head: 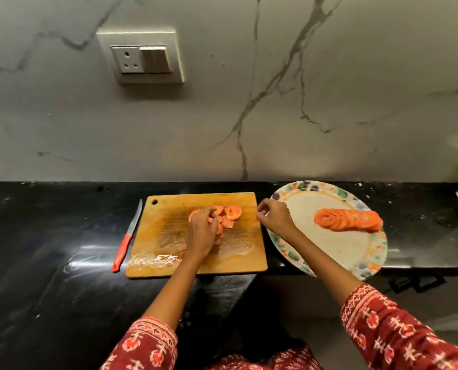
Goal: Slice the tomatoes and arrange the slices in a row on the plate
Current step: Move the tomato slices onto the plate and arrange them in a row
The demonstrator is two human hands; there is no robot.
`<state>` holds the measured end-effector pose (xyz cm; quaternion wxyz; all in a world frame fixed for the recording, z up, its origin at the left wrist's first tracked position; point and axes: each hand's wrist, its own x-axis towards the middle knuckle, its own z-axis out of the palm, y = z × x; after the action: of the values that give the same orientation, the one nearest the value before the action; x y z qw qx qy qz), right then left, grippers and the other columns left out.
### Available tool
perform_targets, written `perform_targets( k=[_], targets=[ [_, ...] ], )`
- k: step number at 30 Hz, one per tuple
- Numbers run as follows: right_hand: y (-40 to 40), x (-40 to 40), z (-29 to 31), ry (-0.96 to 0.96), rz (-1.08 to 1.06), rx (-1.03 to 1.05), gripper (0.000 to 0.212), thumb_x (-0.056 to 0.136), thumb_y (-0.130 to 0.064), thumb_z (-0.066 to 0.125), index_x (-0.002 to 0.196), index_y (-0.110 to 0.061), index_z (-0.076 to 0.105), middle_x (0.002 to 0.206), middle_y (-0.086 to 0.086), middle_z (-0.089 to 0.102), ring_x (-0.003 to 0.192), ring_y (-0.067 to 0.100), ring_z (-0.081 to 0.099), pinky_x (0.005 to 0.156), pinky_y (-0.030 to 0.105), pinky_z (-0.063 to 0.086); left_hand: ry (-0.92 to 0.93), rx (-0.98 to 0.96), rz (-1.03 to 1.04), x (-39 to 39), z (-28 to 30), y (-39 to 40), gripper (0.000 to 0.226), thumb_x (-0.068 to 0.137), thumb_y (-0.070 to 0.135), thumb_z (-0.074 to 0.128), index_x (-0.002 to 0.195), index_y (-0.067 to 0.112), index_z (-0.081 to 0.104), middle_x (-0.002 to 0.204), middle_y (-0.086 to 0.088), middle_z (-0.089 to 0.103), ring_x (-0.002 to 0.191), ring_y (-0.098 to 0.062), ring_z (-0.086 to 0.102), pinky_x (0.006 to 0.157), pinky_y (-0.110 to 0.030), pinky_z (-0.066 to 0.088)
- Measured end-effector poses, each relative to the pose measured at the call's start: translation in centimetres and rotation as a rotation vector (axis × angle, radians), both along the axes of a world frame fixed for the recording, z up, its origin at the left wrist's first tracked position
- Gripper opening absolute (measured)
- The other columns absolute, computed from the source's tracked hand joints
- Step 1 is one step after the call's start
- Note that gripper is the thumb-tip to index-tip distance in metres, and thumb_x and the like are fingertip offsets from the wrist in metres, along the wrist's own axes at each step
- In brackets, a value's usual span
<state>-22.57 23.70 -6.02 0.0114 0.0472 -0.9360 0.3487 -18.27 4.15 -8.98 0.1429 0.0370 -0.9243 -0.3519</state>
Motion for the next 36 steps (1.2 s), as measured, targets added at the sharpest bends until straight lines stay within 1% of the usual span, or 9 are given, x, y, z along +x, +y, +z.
perform_targets(
  k=[4, 8, 11, 15, 19, 23, 29, 32, 36],
  targets=[
    [-4.2, 0.8, -0.2, -0.011, 0.144, 0.011, 0.014, 0.080, -0.008, 0.060, 0.091, -0.001, 0.067, 0.085, 0.014, 0.069, 0.082, 0.025, 0.063, 0.067, 0.028, 0.041, -0.084, -0.003, 0.117, 2.6, 0.0, -5.7, 0.024, 0.085, 0.012, 0.060, 0.109, 0.014, 0.062, 0.101, -0.004, 0.066, 0.092, -0.021, 0.061, 0.074, -0.037, 0.051],
    [-7.3, 1.7, 0.1, 0.018, 0.341, 0.039, 0.017, 0.083, -0.008, 0.061, 0.098, -0.001, 0.065, 0.092, 0.015, 0.068, 0.084, 0.024, 0.062, 0.074, 0.030, 0.046, -0.263, -0.014, 0.100, 4.6, 0.3, -9.0, 0.025, 0.080, 0.008, 0.065, 0.103, 0.017, 0.064, 0.092, 0.002, 0.068, 0.087, -0.018, 0.063, 0.074, -0.034, 0.052],
    [-10.1, 2.7, 0.1, 0.036, 0.544, 0.098, 0.020, 0.085, -0.007, 0.061, 0.104, -0.002, 0.063, 0.101, 0.012, 0.066, 0.085, 0.015, 0.058, 0.071, 0.020, 0.040, -0.382, -0.053, 0.066, 5.2, 0.6, -9.7, 0.026, 0.076, 0.013, 0.073, 0.100, 0.018, 0.065, 0.089, 0.003, 0.068, 0.087, -0.016, 0.063, 0.078, -0.035, 0.052],
    [-13.0, 3.4, -0.4, 0.085, 0.691, 0.300, 0.031, 0.085, -0.009, 0.059, 0.117, -0.008, 0.057, 0.117, 0.010, 0.060, 0.111, 0.023, 0.051, 0.087, 0.032, 0.044, -0.424, -0.059, -0.028, 5.4, 1.0, -9.9, 0.032, 0.073, 0.018, 0.076, 0.102, 0.017, 0.064, 0.093, 0.002, 0.067, 0.088, -0.012, 0.062, 0.080, -0.034, 0.053],
    [-13.4, 3.7, -0.9, 0.129, 0.720, 0.395, 0.033, 0.086, -0.009, 0.059, 0.119, -0.011, 0.056, 0.119, 0.010, 0.058, 0.114, 0.024, 0.046, 0.090, 0.032, 0.039, -0.450, -0.119, -0.092, 5.5, 0.9, -9.5, 0.027, 0.075, 0.019, 0.075, 0.101, 0.019, 0.065, 0.093, 0.004, 0.067, 0.089, -0.010, 0.062, 0.080, -0.030, 0.052],
    [-12.3, 3.2, -0.5, 0.086, 0.676, 0.248, 0.020, 0.084, -0.010, 0.064, 0.104, -0.008, 0.063, 0.106, 0.008, 0.062, 0.097, 0.017, 0.052, 0.077, 0.022, 0.036, -0.443, -0.233, -0.109, 5.2, 1.2, -9.1, 0.020, 0.080, 0.024, 0.070, 0.099, 0.019, 0.064, 0.092, 0.004, 0.066, 0.086, -0.009, 0.060, 0.071, -0.021, 0.046],
    [-9.6, 2.3, 0.6, -0.039, 0.500, -0.037, 0.014, 0.081, -0.006, 0.068, 0.095, -0.004, 0.065, 0.086, 0.000, 0.058, 0.071, 0.002, 0.049, 0.058, 0.007, 0.038, -0.494, -0.330, -0.105, 5.0, 1.3, -8.2, 0.017, 0.080, 0.029, 0.069, 0.090, 0.016, 0.062, 0.084, 0.001, 0.066, 0.079, -0.011, 0.059, 0.074, -0.027, 0.048],
    [-7.9, 1.5, 1.2, -0.112, 0.390, -0.189, 0.015, 0.079, -0.005, 0.071, 0.093, -0.001, 0.066, 0.084, 0.000, 0.060, 0.070, 0.000, 0.053, 0.056, 0.007, 0.043, -0.485, -0.283, -0.114, 5.0, 1.6, -8.2, 0.008, 0.082, 0.018, 0.067, 0.087, 0.017, 0.061, 0.078, 0.005, 0.060, 0.074, -0.008, 0.056, 0.065, -0.020, 0.043],
    [-6.7, 1.8, 1.1, -0.260, 0.286, -0.475, 0.006, 0.081, 0.000, 0.068, 0.084, -0.004, 0.065, 0.086, 0.006, 0.062, 0.077, 0.014, 0.064, 0.057, 0.015, 0.055, -0.460, -0.242, -0.129, 5.5, 1.5, -8.2, 0.005, 0.082, 0.017, 0.065, 0.082, 0.016, 0.061, 0.077, 0.006, 0.059, 0.075, -0.010, 0.057, 0.061, -0.019, 0.041]
  ],
)
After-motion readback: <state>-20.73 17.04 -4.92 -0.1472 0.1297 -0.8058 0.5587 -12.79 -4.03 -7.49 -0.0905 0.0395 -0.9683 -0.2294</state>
